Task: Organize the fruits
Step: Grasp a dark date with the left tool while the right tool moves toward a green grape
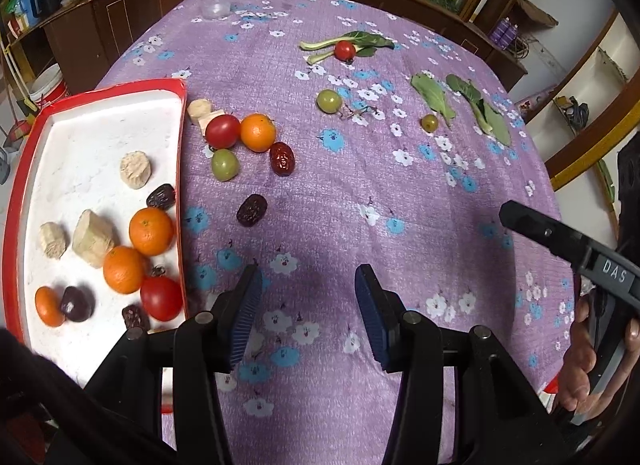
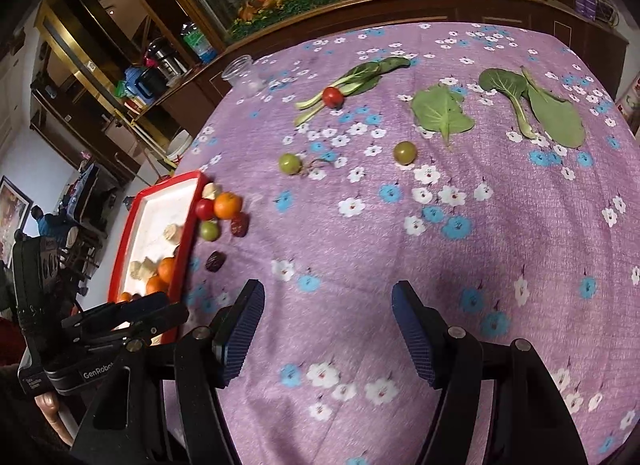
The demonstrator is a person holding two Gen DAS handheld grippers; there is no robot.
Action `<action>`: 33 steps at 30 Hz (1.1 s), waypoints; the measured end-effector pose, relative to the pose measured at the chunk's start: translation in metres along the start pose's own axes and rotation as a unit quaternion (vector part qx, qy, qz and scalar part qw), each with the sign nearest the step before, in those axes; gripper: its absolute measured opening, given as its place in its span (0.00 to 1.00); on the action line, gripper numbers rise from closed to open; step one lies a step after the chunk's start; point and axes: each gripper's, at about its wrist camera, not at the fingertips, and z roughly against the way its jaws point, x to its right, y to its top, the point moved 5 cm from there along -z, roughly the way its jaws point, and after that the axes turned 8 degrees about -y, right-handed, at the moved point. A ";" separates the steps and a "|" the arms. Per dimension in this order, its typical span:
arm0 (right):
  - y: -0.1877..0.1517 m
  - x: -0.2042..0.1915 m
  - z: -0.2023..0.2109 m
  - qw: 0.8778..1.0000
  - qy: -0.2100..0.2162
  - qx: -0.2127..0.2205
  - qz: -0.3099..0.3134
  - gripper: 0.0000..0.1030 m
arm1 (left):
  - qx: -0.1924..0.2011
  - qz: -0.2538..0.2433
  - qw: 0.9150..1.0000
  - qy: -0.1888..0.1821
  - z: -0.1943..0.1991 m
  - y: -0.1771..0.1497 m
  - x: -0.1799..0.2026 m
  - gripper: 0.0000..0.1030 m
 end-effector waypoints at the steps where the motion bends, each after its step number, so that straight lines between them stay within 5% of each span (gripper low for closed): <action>1: 0.003 0.002 -0.004 1.000 -0.002 0.000 -0.001 0.66 | -0.001 -0.001 1.000 0.002 -0.002 0.001 0.000 0.45; 18: 0.055 0.030 -0.051 0.999 -0.031 -0.001 -0.008 0.54 | -0.011 -0.002 1.000 -0.006 -0.037 0.021 -0.021 0.45; 33: 0.110 0.060 -0.120 0.994 -0.025 -0.020 -0.100 0.37 | -0.016 -0.004 0.999 -0.033 -0.041 0.037 -0.027 0.45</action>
